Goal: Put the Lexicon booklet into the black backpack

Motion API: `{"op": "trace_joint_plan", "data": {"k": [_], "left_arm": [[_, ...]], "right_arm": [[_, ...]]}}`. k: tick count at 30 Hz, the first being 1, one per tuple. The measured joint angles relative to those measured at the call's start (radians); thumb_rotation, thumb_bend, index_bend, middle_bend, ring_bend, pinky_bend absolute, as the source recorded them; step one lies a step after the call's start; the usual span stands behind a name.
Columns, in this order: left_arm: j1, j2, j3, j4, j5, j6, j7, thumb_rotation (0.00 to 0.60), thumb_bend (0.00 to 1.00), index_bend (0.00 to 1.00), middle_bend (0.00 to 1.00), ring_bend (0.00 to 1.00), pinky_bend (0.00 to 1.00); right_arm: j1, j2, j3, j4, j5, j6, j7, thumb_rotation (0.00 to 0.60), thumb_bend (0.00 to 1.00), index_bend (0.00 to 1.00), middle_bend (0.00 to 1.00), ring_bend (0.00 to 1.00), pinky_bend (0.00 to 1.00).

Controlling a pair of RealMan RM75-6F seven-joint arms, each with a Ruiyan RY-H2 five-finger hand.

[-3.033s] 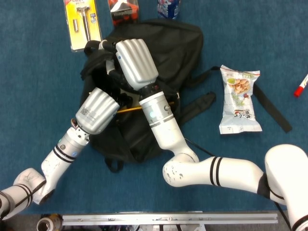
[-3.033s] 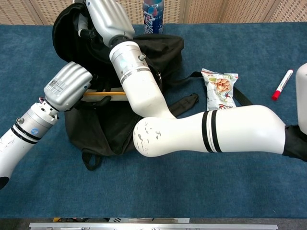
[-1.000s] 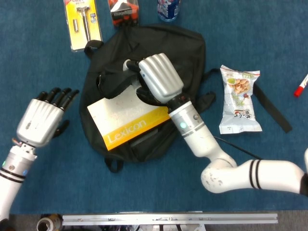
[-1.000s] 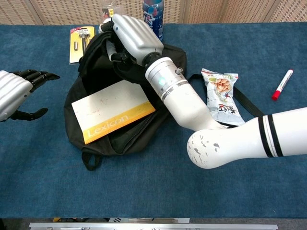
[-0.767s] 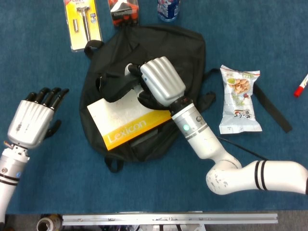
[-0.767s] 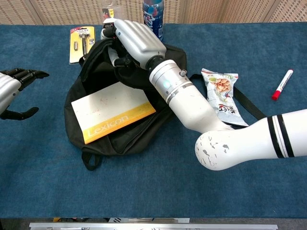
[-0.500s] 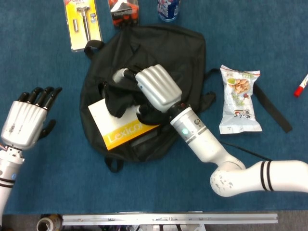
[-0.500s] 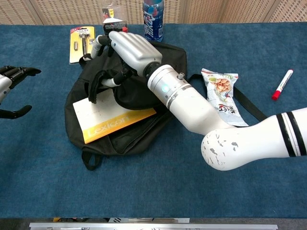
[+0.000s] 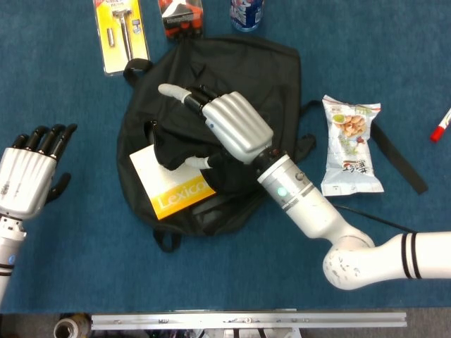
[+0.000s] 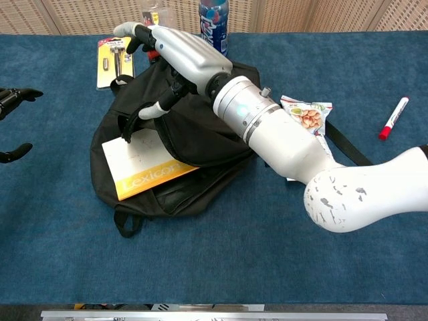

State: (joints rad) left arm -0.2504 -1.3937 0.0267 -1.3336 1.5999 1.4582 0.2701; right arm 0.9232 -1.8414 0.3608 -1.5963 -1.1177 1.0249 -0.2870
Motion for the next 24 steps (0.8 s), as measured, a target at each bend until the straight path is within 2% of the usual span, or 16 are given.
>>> {"op": "trace_joint_plan", "data": {"k": [14, 21, 24], "left_arm": [[0.013, 0.025, -0.013, -0.023, 0.004, 0.014, 0.006, 0.600, 0.27, 0.13, 0.24, 0.24, 0.39], [0.020, 0.037, -0.024, -0.027, -0.002, 0.022, -0.007, 0.600, 0.27, 0.13, 0.24, 0.24, 0.39], [0.023, 0.041, -0.031, -0.026, -0.005, 0.029, -0.011, 0.600, 0.27, 0.13, 0.24, 0.24, 0.39]], "right_arm": [[-0.006, 0.034, 0.023, -0.049, -0.038, 0.013, 0.089, 0.600, 0.00, 0.15, 0.24, 0.19, 0.33], [-0.030, 0.114, -0.011, -0.057, -0.022, 0.023, -0.003, 0.600, 0.01, 0.15, 0.25, 0.19, 0.33], [-0.053, 0.171, -0.043, -0.061, -0.002, 0.028, -0.057, 0.600, 0.07, 0.15, 0.26, 0.19, 0.33]]}}
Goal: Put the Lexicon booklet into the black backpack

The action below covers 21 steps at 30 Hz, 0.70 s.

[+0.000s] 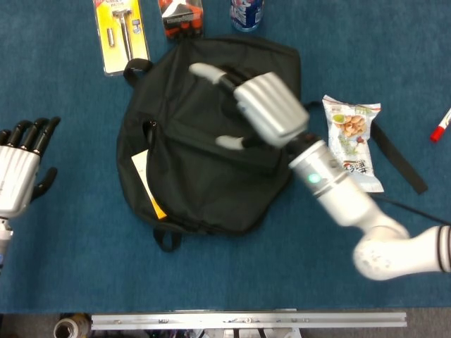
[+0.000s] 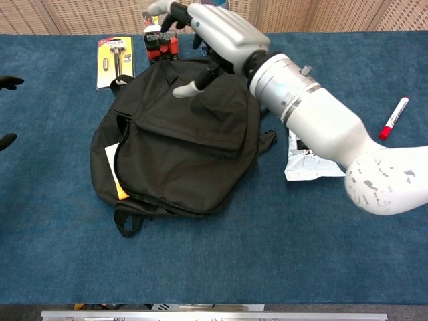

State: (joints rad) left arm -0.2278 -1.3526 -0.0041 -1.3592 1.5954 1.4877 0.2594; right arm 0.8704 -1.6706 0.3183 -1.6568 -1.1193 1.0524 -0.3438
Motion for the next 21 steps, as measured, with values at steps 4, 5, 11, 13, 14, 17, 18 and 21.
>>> {"op": "trace_joint_plan", "data": {"k": [4, 5, 11, 13, 14, 17, 18, 21], "left_arm": [[0.005, 0.007, -0.011, -0.001, -0.010, 0.007, -0.005, 0.600, 0.27, 0.13, 0.24, 0.24, 0.39], [0.006, 0.010, -0.013, -0.003, -0.012, 0.008, -0.006, 0.600, 0.27, 0.13, 0.24, 0.24, 0.39], [0.019, 0.034, -0.025, -0.007, -0.028, 0.023, -0.025, 0.600, 0.27, 0.13, 0.24, 0.24, 0.39], [0.027, 0.041, -0.027, -0.006, -0.032, 0.032, -0.037, 0.600, 0.27, 0.13, 0.24, 0.24, 0.39], [0.031, 0.044, -0.027, -0.004, -0.033, 0.038, -0.042, 0.600, 0.27, 0.14, 0.24, 0.24, 0.39], [0.048, 0.053, -0.028, 0.003, -0.039, 0.054, -0.055, 0.600, 0.27, 0.14, 0.24, 0.24, 0.39], [0.054, 0.059, -0.027, 0.003, -0.041, 0.058, -0.058, 0.600, 0.27, 0.14, 0.24, 0.24, 0.39], [0.069, 0.077, -0.022, -0.003, -0.050, 0.062, -0.058, 0.600, 0.27, 0.14, 0.24, 0.24, 0.37]], "right_arm": [[-0.046, 0.086, -0.047, -0.012, 0.026, 0.010, -0.043, 0.600, 0.13, 0.15, 0.29, 0.19, 0.34], [-0.060, 0.106, -0.058, -0.014, 0.031, 0.014, -0.047, 0.600, 0.15, 0.15, 0.30, 0.19, 0.34], [-0.167, 0.228, -0.132, -0.025, 0.033, 0.081, -0.061, 0.600, 0.17, 0.15, 0.32, 0.19, 0.34], [-0.208, 0.268, -0.160, -0.030, 0.028, 0.109, -0.059, 0.600, 0.17, 0.16, 0.32, 0.19, 0.34], [-0.226, 0.283, -0.172, -0.031, 0.025, 0.121, -0.057, 0.600, 0.17, 0.17, 0.32, 0.19, 0.34], [-0.284, 0.321, -0.207, -0.026, 0.008, 0.161, -0.036, 0.600, 0.17, 0.20, 0.33, 0.19, 0.34], [-0.305, 0.333, -0.219, -0.023, 0.001, 0.175, -0.023, 0.600, 0.17, 0.21, 0.33, 0.19, 0.34], [-0.348, 0.356, -0.238, -0.012, -0.019, 0.211, 0.006, 0.600, 0.17, 0.23, 0.35, 0.20, 0.34]]}}
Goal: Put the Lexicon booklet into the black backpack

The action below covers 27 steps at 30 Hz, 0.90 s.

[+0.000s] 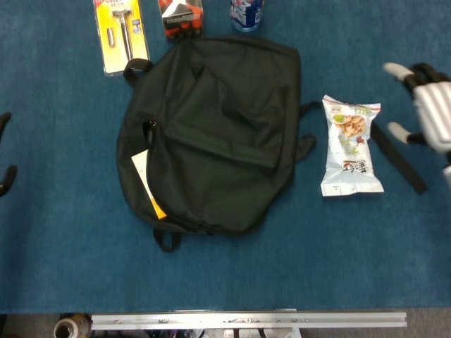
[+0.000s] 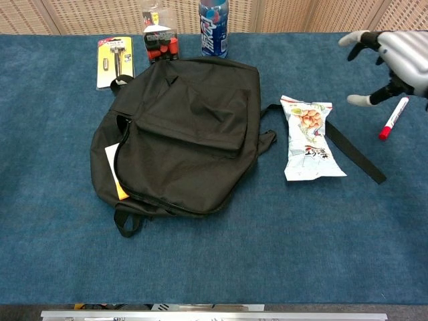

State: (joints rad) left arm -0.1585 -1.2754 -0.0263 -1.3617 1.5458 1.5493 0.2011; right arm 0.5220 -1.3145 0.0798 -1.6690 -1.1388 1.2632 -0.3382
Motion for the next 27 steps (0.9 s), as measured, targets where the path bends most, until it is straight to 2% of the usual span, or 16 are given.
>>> {"op": "trace_joint_plan", "data": {"k": [5, 11, 17, 27], "left_arm": [[0.024, 0.036, 0.015, -0.037, -0.019, -0.009, 0.004, 0.600, 0.27, 0.14, 0.24, 0.24, 0.35], [0.047, 0.085, 0.052, -0.089, -0.002, -0.023, -0.041, 0.600, 0.27, 0.15, 0.24, 0.24, 0.34], [0.073, 0.094, 0.065, -0.105, 0.019, 0.000, -0.061, 0.600, 0.27, 0.16, 0.24, 0.24, 0.34], [0.100, 0.074, 0.048, -0.093, 0.020, 0.039, -0.082, 0.600, 0.27, 0.16, 0.24, 0.24, 0.34]], "right_arm": [[-0.066, 0.016, -0.023, 0.025, -0.067, 0.094, 0.027, 0.600, 0.17, 0.28, 0.37, 0.21, 0.34], [-0.155, 0.043, -0.058, 0.047, -0.162, 0.188, 0.063, 0.600, 0.17, 0.28, 0.37, 0.21, 0.34], [-0.211, 0.065, -0.067, 0.043, -0.181, 0.215, 0.080, 0.600, 0.17, 0.28, 0.37, 0.22, 0.34], [-0.253, 0.085, -0.041, 0.017, -0.184, 0.216, 0.095, 0.600, 0.17, 0.28, 0.37, 0.21, 0.34]]}}
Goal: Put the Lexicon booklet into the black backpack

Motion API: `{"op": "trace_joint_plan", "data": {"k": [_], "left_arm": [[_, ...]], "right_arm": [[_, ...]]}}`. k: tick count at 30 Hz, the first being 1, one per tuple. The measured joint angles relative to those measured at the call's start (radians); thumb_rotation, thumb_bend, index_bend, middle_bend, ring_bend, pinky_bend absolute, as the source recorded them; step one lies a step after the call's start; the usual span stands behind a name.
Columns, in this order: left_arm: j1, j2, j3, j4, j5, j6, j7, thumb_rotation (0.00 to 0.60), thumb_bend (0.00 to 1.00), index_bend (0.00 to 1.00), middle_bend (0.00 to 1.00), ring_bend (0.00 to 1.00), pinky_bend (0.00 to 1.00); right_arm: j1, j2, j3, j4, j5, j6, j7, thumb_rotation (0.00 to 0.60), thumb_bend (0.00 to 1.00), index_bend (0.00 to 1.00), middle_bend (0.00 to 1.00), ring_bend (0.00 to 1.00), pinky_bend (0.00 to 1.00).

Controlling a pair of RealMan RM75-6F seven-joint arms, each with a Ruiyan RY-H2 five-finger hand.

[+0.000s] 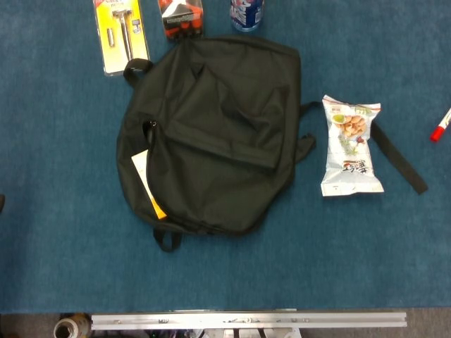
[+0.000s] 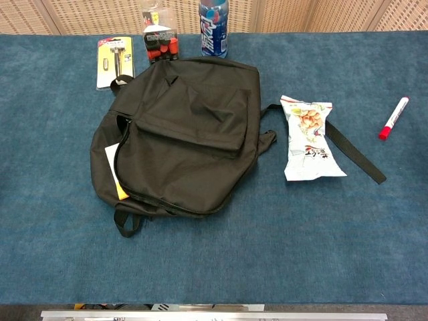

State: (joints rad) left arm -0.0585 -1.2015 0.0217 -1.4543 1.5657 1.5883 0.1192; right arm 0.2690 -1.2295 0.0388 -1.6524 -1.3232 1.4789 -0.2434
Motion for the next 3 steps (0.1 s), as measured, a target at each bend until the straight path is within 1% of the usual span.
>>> {"op": "trace_joint_plan", "data": {"k": [3], "left_arm": [[0.002, 0.001, -0.003, -0.002, -0.003, -0.002, -0.001, 0.600, 0.27, 0.16, 0.24, 0.24, 0.34]], "right_arm": [[-0.007, 0.004, 0.006, -0.005, -0.001, -0.003, 0.001, 0.600, 0.17, 0.28, 0.37, 0.21, 0.34]]}}
